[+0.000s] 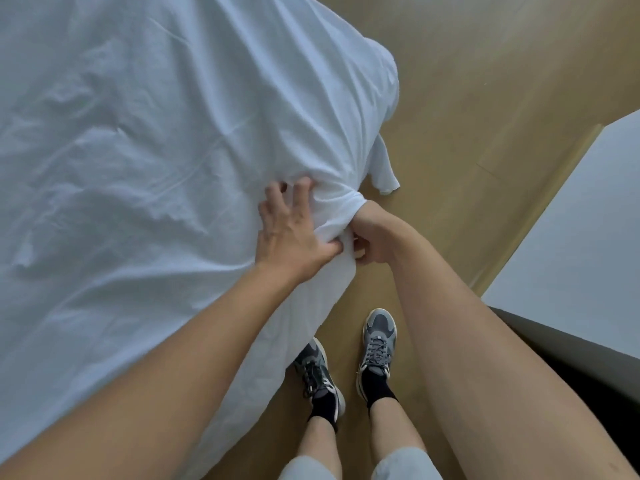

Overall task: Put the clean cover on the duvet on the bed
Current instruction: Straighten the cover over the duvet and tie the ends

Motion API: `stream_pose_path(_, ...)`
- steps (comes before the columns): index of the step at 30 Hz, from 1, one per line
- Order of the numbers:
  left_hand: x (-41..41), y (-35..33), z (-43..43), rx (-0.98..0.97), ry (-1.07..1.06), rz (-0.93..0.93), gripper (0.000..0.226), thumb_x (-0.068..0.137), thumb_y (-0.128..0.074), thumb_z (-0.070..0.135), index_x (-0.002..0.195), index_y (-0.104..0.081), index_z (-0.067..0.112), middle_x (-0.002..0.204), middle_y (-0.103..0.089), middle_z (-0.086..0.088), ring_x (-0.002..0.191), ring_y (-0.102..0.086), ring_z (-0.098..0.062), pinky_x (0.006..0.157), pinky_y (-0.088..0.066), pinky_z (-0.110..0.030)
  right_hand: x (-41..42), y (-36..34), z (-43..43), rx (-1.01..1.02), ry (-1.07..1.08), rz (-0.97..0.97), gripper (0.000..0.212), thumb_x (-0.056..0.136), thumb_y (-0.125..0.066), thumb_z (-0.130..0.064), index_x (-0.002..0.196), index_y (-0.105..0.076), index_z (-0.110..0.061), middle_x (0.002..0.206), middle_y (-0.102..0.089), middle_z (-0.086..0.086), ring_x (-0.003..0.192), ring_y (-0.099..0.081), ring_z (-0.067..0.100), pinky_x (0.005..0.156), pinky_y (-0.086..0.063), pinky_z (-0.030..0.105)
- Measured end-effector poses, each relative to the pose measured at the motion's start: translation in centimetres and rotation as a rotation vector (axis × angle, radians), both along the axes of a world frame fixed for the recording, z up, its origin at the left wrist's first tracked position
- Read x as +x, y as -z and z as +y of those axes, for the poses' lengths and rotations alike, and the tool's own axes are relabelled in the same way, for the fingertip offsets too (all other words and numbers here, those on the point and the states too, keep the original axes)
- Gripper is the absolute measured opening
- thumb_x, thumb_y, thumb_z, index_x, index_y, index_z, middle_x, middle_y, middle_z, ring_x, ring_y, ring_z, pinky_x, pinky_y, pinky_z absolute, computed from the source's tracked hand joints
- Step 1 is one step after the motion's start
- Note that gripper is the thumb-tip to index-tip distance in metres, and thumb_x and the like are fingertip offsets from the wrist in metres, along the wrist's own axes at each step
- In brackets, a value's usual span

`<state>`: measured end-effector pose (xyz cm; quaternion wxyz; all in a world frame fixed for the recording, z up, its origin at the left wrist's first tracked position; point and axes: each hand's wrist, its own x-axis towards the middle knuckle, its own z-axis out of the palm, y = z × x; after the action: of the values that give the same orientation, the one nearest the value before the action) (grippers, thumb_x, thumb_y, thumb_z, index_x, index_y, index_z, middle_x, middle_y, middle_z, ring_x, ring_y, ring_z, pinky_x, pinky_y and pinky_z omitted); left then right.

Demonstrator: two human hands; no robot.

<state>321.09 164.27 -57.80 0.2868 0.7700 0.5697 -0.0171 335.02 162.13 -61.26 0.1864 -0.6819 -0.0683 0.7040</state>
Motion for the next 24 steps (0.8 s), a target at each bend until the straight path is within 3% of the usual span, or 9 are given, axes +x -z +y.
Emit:
stream_pose_path(3,1.3,-0.2,2.6,-0.116,-0.048,-0.025,0.091,0.07,-0.081,0.042,0.144,-0.031,0.028,0.136,-0.031,-0.01,0.125,-0.041,-0.038,0.108,-0.038,-0.04,-0.7,-1.3,-0.1,0.151,0.117,0.04,0.03,0.099,-0.05,-0.017,0.124,-0.064,-0.007,0.112,-0.072,0.014,0.084,-0.068,0.023,0.061,-0.057,0.027)
stream_pose_path(6,0.8,-1.1,4.6,-0.344,-0.029,-0.055,0.098,0.067,-0.082,0.046,0.148,-0.028,0.035,0.138,-0.034,-0.007,0.126,-0.047,-0.031,0.101,-0.041,-0.033,-1.5,-2.0,-0.6,0.218,0.362,0.108,0.041,0.09,-0.038,0.005,0.122,-0.065,-0.001,0.106,-0.073,0.017,0.08,-0.074,0.023,0.055,-0.057,0.028)
stream_pose_path(9,-0.4,-1.9,2.6,-0.345,0.0,0.018,0.133,0.051,-0.081,0.055,0.156,0.001,0.044,0.159,-0.012,-0.006,0.142,-0.033,-0.035,0.11,-0.037,-0.04,-2.5,-2.1,-0.3,0.251,0.565,0.055,0.035,0.089,-0.043,0.003,0.11,-0.069,-0.003,0.099,-0.076,0.012,0.084,-0.076,0.026,0.066,-0.063,0.037)
stream_pose_path(11,-1.2,-1.8,-0.9,-0.235,0.001,0.079,0.137,0.057,-0.082,0.047,0.155,0.014,0.045,0.163,-0.006,-0.005,0.142,-0.033,-0.039,0.111,-0.038,-0.047,-3.1,-2.1,-0.1,0.27,0.554,-0.104,0.024,0.089,-0.05,-0.002,0.1,-0.071,-0.006,0.096,-0.075,0.009,0.087,-0.073,0.028,0.075,-0.063,0.04)
stream_pose_path(15,-4.1,-2.0,-0.8,0.095,-0.047,0.041,0.088,0.075,-0.067,0.014,0.153,-0.033,0.039,0.121,-0.064,-0.012,0.101,-0.062,-0.041,0.081,-0.054,-0.043,-3.7,-2.5,-0.1,0.42,0.347,-0.462,0.015,0.079,-0.043,-0.004,0.07,-0.051,-0.013,0.072,-0.059,0.003,0.06,-0.057,0.022,0.049,-0.045,0.03)
stream_pose_path(17,-6.0,-2.4,2.9,0.154,-0.08,0.045,0.059,0.076,-0.063,0.011,0.13,-0.06,0.033,0.103,-0.071,-0.011,0.093,-0.064,-0.041,0.075,-0.053,-0.041,-3.9,-2.6,-0.4,0.551,0.174,-0.72,0.019,0.076,-0.043,-0.004,0.065,-0.042,-0.019,0.072,-0.052,-0.001,0.056,-0.049,0.019,0.049,-0.037,0.03)
stream_pose_path(19,-7.3,-3.1,6.3,0.17,-0.154,0.046,0.033,0.078,-0.062,0.012,0.107,-0.067,0.026,0.098,-0.072,-0.008,0.093,-0.063,-0.039,0.073,-0.05,-0.039,-4.1,-2.6,-0.3,0.627,-0.007,-0.956,0.014,0.082,-0.047,-0.011,0.073,-0.051,-0.021,0.087,-0.054,-0.003,0.069,-0.049,0.022,0.057,-0.035,0.031)
stream_pose_path(21,-7.9,-3.4,8.6,0.171,-0.215,0.05,0.024,0.079,-0.059,0.011,0.1,-0.066,0.022,0.097,-0.069,-0.008,0.093,-0.061,-0.038,0.072,-0.044,-0.035,-4.6,-2.0,1.1,0.619,0.014,-0.99,0.013,0.089,-0.048,-0.017,0.092,-0.061,-0.019,0.091,-0.059,-0.003,0.078,-0.052,0.023,0.063,-0.038,0.033)
stream_pose_path(24,-8.6,-3.4,10.2,0.182,-0.297,0.031,0.024,0.078,-0.054,0.009,0.095,-0.064,0.021,0.094,-0.065,-0.008,0.09,-0.057,-0.036,0.072,-0.04,-0.033,-4.8,-0.9,5.2,0.455,0.294,-0.731,0.017,0.092,-0.046,-0.019,0.104,-0.059,-0.018,0.085,-0.06,-0.005,0.085,-0.059,0.023,0.065,-0.039,0.033)
